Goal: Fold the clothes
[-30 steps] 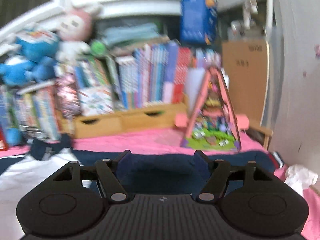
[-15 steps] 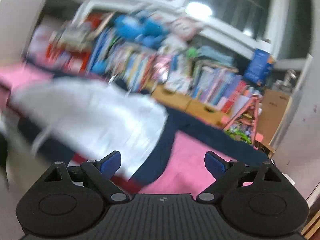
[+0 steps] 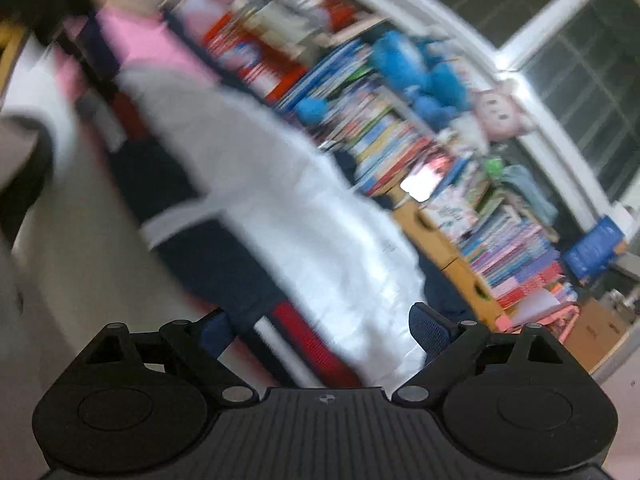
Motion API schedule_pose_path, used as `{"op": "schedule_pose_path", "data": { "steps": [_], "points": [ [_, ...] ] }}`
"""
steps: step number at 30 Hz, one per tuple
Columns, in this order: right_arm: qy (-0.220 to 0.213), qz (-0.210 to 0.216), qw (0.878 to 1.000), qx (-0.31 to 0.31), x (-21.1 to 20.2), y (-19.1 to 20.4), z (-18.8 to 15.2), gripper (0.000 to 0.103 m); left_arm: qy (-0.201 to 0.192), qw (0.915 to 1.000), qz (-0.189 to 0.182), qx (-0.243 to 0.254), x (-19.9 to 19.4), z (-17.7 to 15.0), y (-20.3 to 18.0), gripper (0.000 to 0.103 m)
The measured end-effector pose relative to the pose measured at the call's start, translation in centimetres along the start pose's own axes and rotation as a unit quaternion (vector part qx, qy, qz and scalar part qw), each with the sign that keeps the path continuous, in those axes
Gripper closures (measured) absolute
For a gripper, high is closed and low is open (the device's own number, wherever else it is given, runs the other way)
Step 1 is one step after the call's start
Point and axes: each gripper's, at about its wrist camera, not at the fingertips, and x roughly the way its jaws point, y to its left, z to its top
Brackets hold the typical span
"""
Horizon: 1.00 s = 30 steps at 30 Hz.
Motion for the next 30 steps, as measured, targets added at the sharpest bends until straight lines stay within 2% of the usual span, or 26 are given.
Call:
{"op": "schedule_pose_path", "data": {
  "steps": [6,8,12,14,16,17,20,22,23,25,26,28,30],
  "points": [
    [-0.020,0.001,0.991,0.136,1.2,-5.6,2.4,0.012,0.000,0.9981,0.000,0.062,1.7,0.4,-2.3,0.030],
    [-0.025,0.005,0.984,0.178,2.0,-7.3,3.0,0.012,-0.010,0.9967,0.018,0.079,2.4,0.6,-3.0,0.030],
    [-0.038,0.012,0.972,0.232,2.4,-9.3,3.6,0.012,-0.037,0.9941,0.068,0.077,3.1,1.0,-3.3,0.030],
    [-0.039,0.004,0.970,0.241,2.4,-9.6,3.4,0.012,-0.040,0.9890,0.112,0.087,3.5,0.8,-3.2,0.028],
    [-0.033,-0.010,0.973,0.228,2.2,-9.2,2.6,0.012,-0.035,0.9763,0.191,0.095,4.0,0.4,-2.6,0.028],
    [-0.028,-0.019,0.976,0.214,2.1,-8.8,2.0,0.012,-0.030,0.9723,0.217,0.082,3.9,0.3,-1.8,0.028],
    [-0.004,-0.028,0.985,0.168,1.8,-6.9,-0.2,0.010,-0.032,0.9717,0.234,-0.004,2.5,-0.2,0.6,0.024],
    [0.013,-0.024,0.991,0.134,1.6,-5.6,-1.6,0.010,-0.039,0.9659,0.256,-0.001,2.0,-0.2,0.9,0.025],
    [0.024,-0.038,0.994,0.104,1.6,-4.7,-2.2,0.012,-0.046,0.9620,0.269,0.006,1.6,0.0,0.8,0.028],
    [0.034,-0.087,0.995,0.022,1.5,-3.3,-3.5,0.013,-0.086,0.9573,0.276,-0.004,-0.6,1.4,1.1,0.029],
    [0.033,-0.111,0.993,0.011,1.1,-3.7,-3.8,0.013,-0.107,0.9544,0.279,-0.010,-1.7,2.2,1.2,0.029],
    [0.029,-0.158,0.987,-0.001,0.2,-4.9,-4.1,0.013,-0.120,0.9511,0.284,0.005,-3.2,3.4,1.3,0.028],
    [0.026,-0.157,0.986,0.059,-1.0,-7.1,-4.6,0.011,-0.115,0.9546,0.274,0.021,-3.7,3.5,1.3,0.023]
  ]
}}
